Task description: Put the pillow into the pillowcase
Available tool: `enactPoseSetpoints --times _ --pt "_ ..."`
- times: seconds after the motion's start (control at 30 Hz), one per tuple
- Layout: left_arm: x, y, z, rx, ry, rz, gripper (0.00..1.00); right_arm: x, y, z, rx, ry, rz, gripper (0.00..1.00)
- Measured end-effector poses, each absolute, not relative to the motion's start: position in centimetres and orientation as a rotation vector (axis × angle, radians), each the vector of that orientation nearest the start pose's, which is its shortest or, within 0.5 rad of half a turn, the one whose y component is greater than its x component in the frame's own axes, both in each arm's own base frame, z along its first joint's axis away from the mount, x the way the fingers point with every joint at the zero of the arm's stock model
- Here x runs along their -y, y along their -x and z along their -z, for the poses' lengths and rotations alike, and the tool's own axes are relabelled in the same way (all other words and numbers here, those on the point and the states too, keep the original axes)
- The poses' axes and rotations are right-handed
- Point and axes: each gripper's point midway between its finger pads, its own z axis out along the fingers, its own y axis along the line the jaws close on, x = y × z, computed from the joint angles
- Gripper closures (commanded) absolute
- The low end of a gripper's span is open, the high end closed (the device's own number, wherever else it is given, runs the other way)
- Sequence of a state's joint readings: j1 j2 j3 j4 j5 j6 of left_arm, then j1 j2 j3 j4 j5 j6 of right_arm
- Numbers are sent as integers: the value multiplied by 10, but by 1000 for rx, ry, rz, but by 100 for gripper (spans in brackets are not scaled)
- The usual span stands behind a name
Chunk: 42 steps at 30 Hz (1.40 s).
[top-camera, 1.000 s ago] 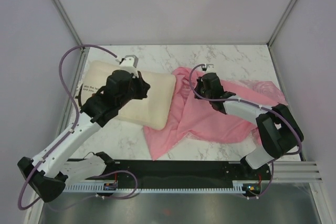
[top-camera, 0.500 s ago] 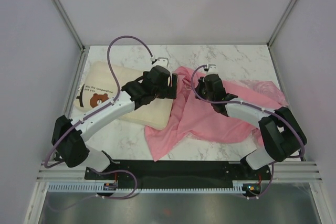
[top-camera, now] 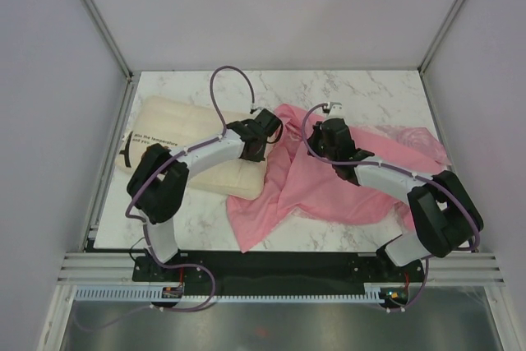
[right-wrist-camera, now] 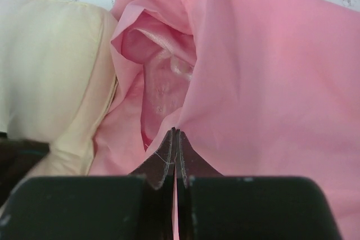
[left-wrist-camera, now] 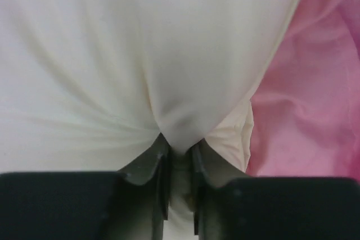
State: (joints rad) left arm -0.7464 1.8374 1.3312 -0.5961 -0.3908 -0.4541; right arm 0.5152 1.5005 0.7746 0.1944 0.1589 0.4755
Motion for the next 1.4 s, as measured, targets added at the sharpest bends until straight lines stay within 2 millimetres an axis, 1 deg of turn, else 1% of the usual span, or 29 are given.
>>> enactPoseSetpoints --times 0.03,0.07,0.13,0.23,0.37,0.4,0.43,0.47,0.5,0.6,0.63,0.7,0.77,0.8,0.87,0.93,1.0,1.07,1.17,1.23,1.33,1.4 --pt "233 -339 -65 -2539 -246 -103 98 -200 -371 -101 -2121 -56 -430 100" --pt "227 -344 -65 -2541 -230 -113 98 -201 -372 -102 -2115 -58 -434 100" --pt "218 -351 -72 -2525 -196 -125 98 -202 -373 -105 -2106 -59 -441 100" --pt "207 -353 -89 -2497 -165 -149 98 -203 -375 -108 -2093 -61 -453 100" --pt "197 -342 -128 -2444 -154 -137 98 -204 -375 -109 -2088 -61 -460 100" --pt "195 -338 -143 -2418 -151 -133 98 -204 -375 -109 -2087 -62 -461 100" --pt "192 -333 -162 -2382 -143 -118 98 -204 -375 -109 -2086 -62 -461 100" --pt "195 -329 -171 -2366 -149 -100 98 -204 -375 -109 -2084 -62 -463 100" --pt "196 -325 -186 -2342 -148 -71 98 -204 -374 -109 -2083 -63 -464 100" --pt "204 -319 -220 -2284 -143 25 98 -204 -373 -108 -2079 -59 -475 100" --pt "208 -317 -228 -2273 -145 61 98 -205 -372 -108 -2078 -58 -480 100" --pt "218 -316 -237 -2259 -153 102 98 -206 -371 -110 -2069 -55 -491 100" --pt "230 -314 -237 -2265 -174 131 98 -205 -369 -112 -2058 -55 -499 100" --pt "237 -313 -233 -2278 -187 145 98 -205 -368 -113 -2052 -57 -505 100" --pt "248 -313 -222 -2306 -209 156 98 -205 -367 -117 -2037 -60 -514 100" --pt "259 -315 -204 -2339 -230 156 98 -204 -366 -123 -2019 -63 -523 100" --pt "268 -322 -189 -2362 -241 146 98 -204 -366 -128 -2000 -65 -533 100" --pt "277 -331 -179 -2374 -246 133 98 -205 -367 -134 -1979 -69 -545 100" --pt "290 -344 -172 -2375 -244 131 98 -205 -365 -137 -1962 -71 -560 100" --pt "297 -352 -171 -2365 -237 140 98 -205 -362 -138 -1951 -65 -576 100" --pt "302 -360 -167 -2355 -230 139 98 -205 -356 -143 -1926 -59 -601 100" --pt "305 -363 -159 -2359 -232 133 98 -205 -352 -151 -1892 -54 -627 100"
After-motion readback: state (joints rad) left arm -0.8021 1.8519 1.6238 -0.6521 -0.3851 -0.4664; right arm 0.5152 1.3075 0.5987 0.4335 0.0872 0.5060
